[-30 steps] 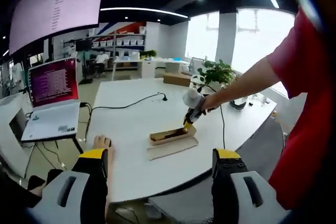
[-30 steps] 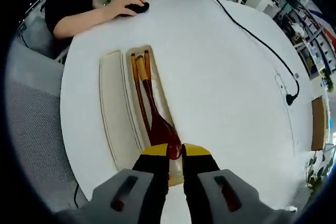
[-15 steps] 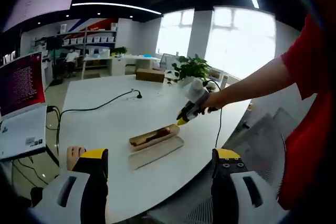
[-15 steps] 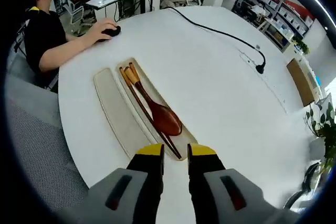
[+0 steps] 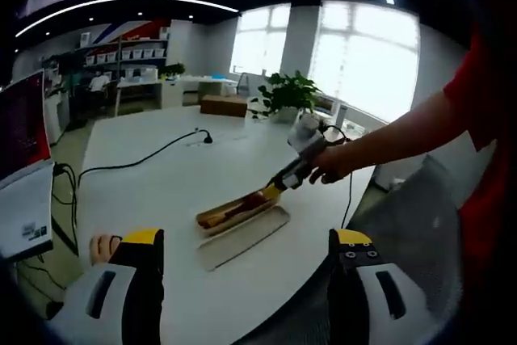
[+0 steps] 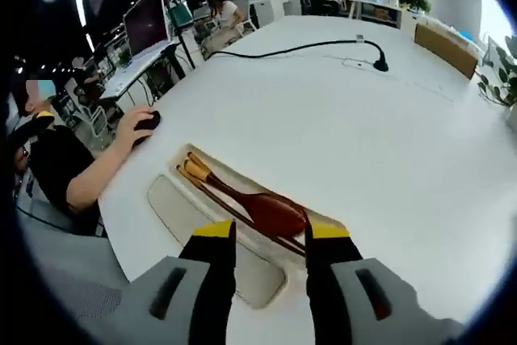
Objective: Arrange the utensils inside the cutlery case until each visible utensil rests in its matching compartment.
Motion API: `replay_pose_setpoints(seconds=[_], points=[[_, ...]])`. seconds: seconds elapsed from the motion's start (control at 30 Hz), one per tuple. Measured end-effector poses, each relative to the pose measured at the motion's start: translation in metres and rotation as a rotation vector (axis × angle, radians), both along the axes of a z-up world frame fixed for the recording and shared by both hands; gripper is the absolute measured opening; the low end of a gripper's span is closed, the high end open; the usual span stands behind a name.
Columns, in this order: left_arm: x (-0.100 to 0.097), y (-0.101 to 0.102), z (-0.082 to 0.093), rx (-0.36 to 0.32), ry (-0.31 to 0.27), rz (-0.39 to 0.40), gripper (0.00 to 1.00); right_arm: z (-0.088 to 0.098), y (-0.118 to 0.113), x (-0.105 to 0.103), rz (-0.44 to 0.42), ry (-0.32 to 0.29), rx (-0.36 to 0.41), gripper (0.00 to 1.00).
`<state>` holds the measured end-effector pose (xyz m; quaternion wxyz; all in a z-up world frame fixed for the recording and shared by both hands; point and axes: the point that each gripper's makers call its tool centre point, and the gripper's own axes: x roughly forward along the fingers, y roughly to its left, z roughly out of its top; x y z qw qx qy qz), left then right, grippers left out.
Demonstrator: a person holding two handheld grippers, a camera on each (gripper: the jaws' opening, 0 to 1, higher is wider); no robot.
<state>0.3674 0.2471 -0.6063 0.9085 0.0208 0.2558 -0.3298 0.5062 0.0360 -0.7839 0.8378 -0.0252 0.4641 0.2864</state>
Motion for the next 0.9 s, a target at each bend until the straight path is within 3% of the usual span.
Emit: replay_pose_setpoints(seconds=[0.2, 0.33, 0.47, 0.6, 0.67, 0.7, 0.8, 0.9], points=[[0.004, -0.007, -0.001, 0.030, 0.019, -0.012, 0.85, -0.011, 0.006, 0.004, -0.023, 0.033, 0.052, 0.35], [0.003, -0.015, 0.011, 0.020, 0.004, -0.031, 0.85, -0.015, 0.009, 0.003, -0.045, 0.061, 0.091, 0.36], [0.007, -0.016, 0.014, 0.027, -0.011, -0.034, 0.85, -0.009, 0.006, -0.008, -0.066, 0.111, 0.116, 0.19], [0.013, -0.015, 0.008, 0.024, -0.008, -0.034, 0.85, -0.003, 0.001, -0.011, -0.059, 0.092, 0.097, 0.21], [0.018, -0.014, 0.004, 0.033, -0.005, -0.033, 0.85, 0.006, 0.000, 0.004, -0.066, -0.004, 0.102, 0.17], [0.019, -0.014, 0.003, 0.033, 0.000, -0.033, 0.85, 0.009, 0.004, 0.004, -0.075, -0.018, 0.120, 0.17], [0.021, -0.017, 0.006, 0.031, -0.007, -0.038, 0.85, -0.002, 0.013, 0.002, -0.173, 0.114, 0.181, 0.29], [0.022, -0.019, 0.012, 0.042, -0.022, -0.044, 0.85, -0.010, 0.015, 0.005, -0.175, 0.102, 0.184, 0.37]])
